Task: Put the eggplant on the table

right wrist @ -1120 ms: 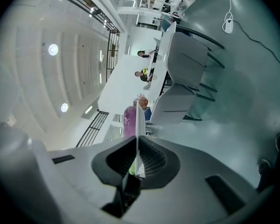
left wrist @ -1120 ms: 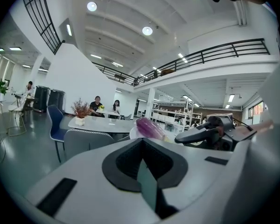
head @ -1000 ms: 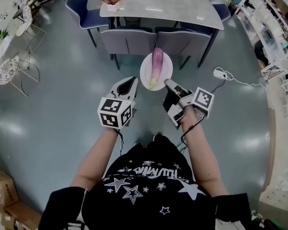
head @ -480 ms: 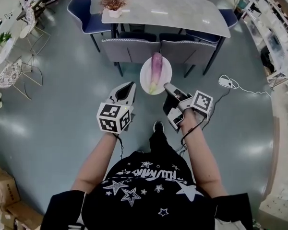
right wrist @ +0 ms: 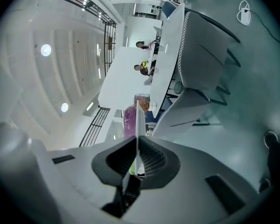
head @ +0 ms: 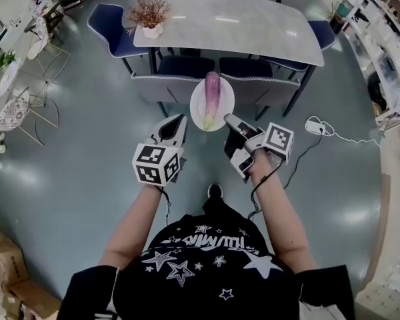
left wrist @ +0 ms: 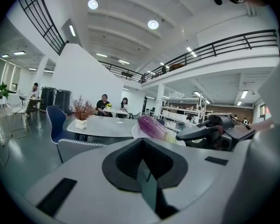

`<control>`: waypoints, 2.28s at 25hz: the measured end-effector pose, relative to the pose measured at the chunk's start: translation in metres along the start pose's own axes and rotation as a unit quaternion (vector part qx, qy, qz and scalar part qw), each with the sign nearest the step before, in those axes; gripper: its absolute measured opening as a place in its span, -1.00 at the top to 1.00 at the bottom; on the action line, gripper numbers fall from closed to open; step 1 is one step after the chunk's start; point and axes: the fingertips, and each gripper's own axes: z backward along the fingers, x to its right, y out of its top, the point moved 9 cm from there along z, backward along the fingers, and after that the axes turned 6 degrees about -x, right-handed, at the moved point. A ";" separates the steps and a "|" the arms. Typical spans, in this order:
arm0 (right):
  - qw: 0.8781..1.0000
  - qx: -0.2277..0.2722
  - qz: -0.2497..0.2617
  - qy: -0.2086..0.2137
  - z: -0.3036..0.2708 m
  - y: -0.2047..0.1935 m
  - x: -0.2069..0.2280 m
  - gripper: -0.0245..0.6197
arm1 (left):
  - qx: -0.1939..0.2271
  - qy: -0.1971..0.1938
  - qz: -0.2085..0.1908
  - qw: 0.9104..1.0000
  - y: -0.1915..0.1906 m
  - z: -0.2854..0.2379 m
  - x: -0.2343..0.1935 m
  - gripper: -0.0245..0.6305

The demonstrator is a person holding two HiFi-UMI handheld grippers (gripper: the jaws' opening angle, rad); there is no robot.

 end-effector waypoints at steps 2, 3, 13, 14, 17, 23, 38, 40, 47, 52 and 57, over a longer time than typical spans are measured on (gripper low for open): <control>1.000 0.004 -0.006 0.002 -0.001 0.028 -0.003 0.86 | -0.004 0.003 -0.001 1.000 0.016 -0.024 0.005 0.90; 1.000 0.003 -0.011 0.002 -0.003 0.048 -0.006 0.86 | -0.007 0.006 -0.001 1.000 0.029 -0.040 0.008 0.90; 0.999 -0.027 -0.012 0.015 -0.018 0.132 0.008 0.86 | 0.000 0.030 0.000 1.000 0.058 -0.117 0.012 0.91; 0.999 -0.028 -0.014 0.016 -0.019 0.136 0.010 0.86 | -0.001 0.031 0.000 1.000 0.059 -0.122 0.012 0.90; 0.999 -0.032 -0.019 0.017 -0.022 0.139 0.017 0.86 | -0.004 0.036 0.002 0.999 0.056 -0.127 0.010 0.91; 0.999 -0.032 -0.010 0.019 -0.023 0.142 0.025 0.86 | -0.002 0.032 0.000 0.999 0.049 -0.134 0.012 0.90; 1.000 0.000 -0.008 0.012 -0.100 0.230 0.030 0.86 | -0.002 0.000 0.007 1.000 0.091 -0.243 -0.065 0.90; 1.000 0.003 -0.005 0.007 -0.117 0.246 0.030 0.86 | -0.003 -0.004 0.007 1.000 0.100 -0.262 -0.081 0.90; 1.000 0.027 -0.014 0.005 -0.166 0.299 0.026 0.86 | -0.001 -0.025 0.004 1.000 0.139 -0.319 -0.126 0.90; 0.999 0.043 -0.017 -0.004 -0.202 0.331 0.027 0.86 | -0.005 -0.049 0.007 0.999 0.159 -0.362 -0.162 0.90; 0.998 0.063 -0.016 -0.008 -0.224 0.359 0.029 0.86 | -0.005 -0.070 0.010 0.998 0.173 -0.397 -0.184 0.90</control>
